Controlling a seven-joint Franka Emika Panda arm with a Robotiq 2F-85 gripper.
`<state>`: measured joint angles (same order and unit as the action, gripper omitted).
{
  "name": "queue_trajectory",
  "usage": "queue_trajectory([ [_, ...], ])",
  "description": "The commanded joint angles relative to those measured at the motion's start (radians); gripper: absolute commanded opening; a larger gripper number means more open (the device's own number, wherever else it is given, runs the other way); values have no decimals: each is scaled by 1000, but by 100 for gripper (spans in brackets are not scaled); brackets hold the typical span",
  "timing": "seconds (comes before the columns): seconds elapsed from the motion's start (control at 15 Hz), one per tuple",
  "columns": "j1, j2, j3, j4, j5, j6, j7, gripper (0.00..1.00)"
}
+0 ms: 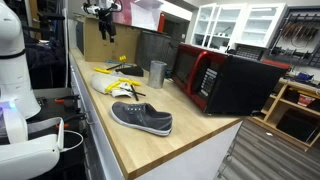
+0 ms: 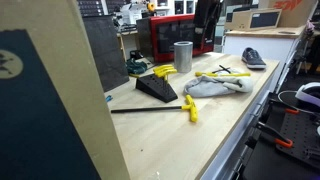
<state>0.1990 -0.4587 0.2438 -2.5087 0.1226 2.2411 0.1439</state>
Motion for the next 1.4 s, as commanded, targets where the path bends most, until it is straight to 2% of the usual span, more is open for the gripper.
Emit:
queue_trajectory([
  [0.0, 7, 1, -7, 2, -4, -2, 3, 100],
  [0.33, 7, 1, -7, 2, -4, -2, 3, 100],
  [0.73, 8, 60, -62, 52, 2, -37, -110, 100],
  [1.07, 23, 137, -117, 116, 29, -76, -274, 100],
  [1.33, 35, 202, -131, 178, 28, -110, -420, 100],
])
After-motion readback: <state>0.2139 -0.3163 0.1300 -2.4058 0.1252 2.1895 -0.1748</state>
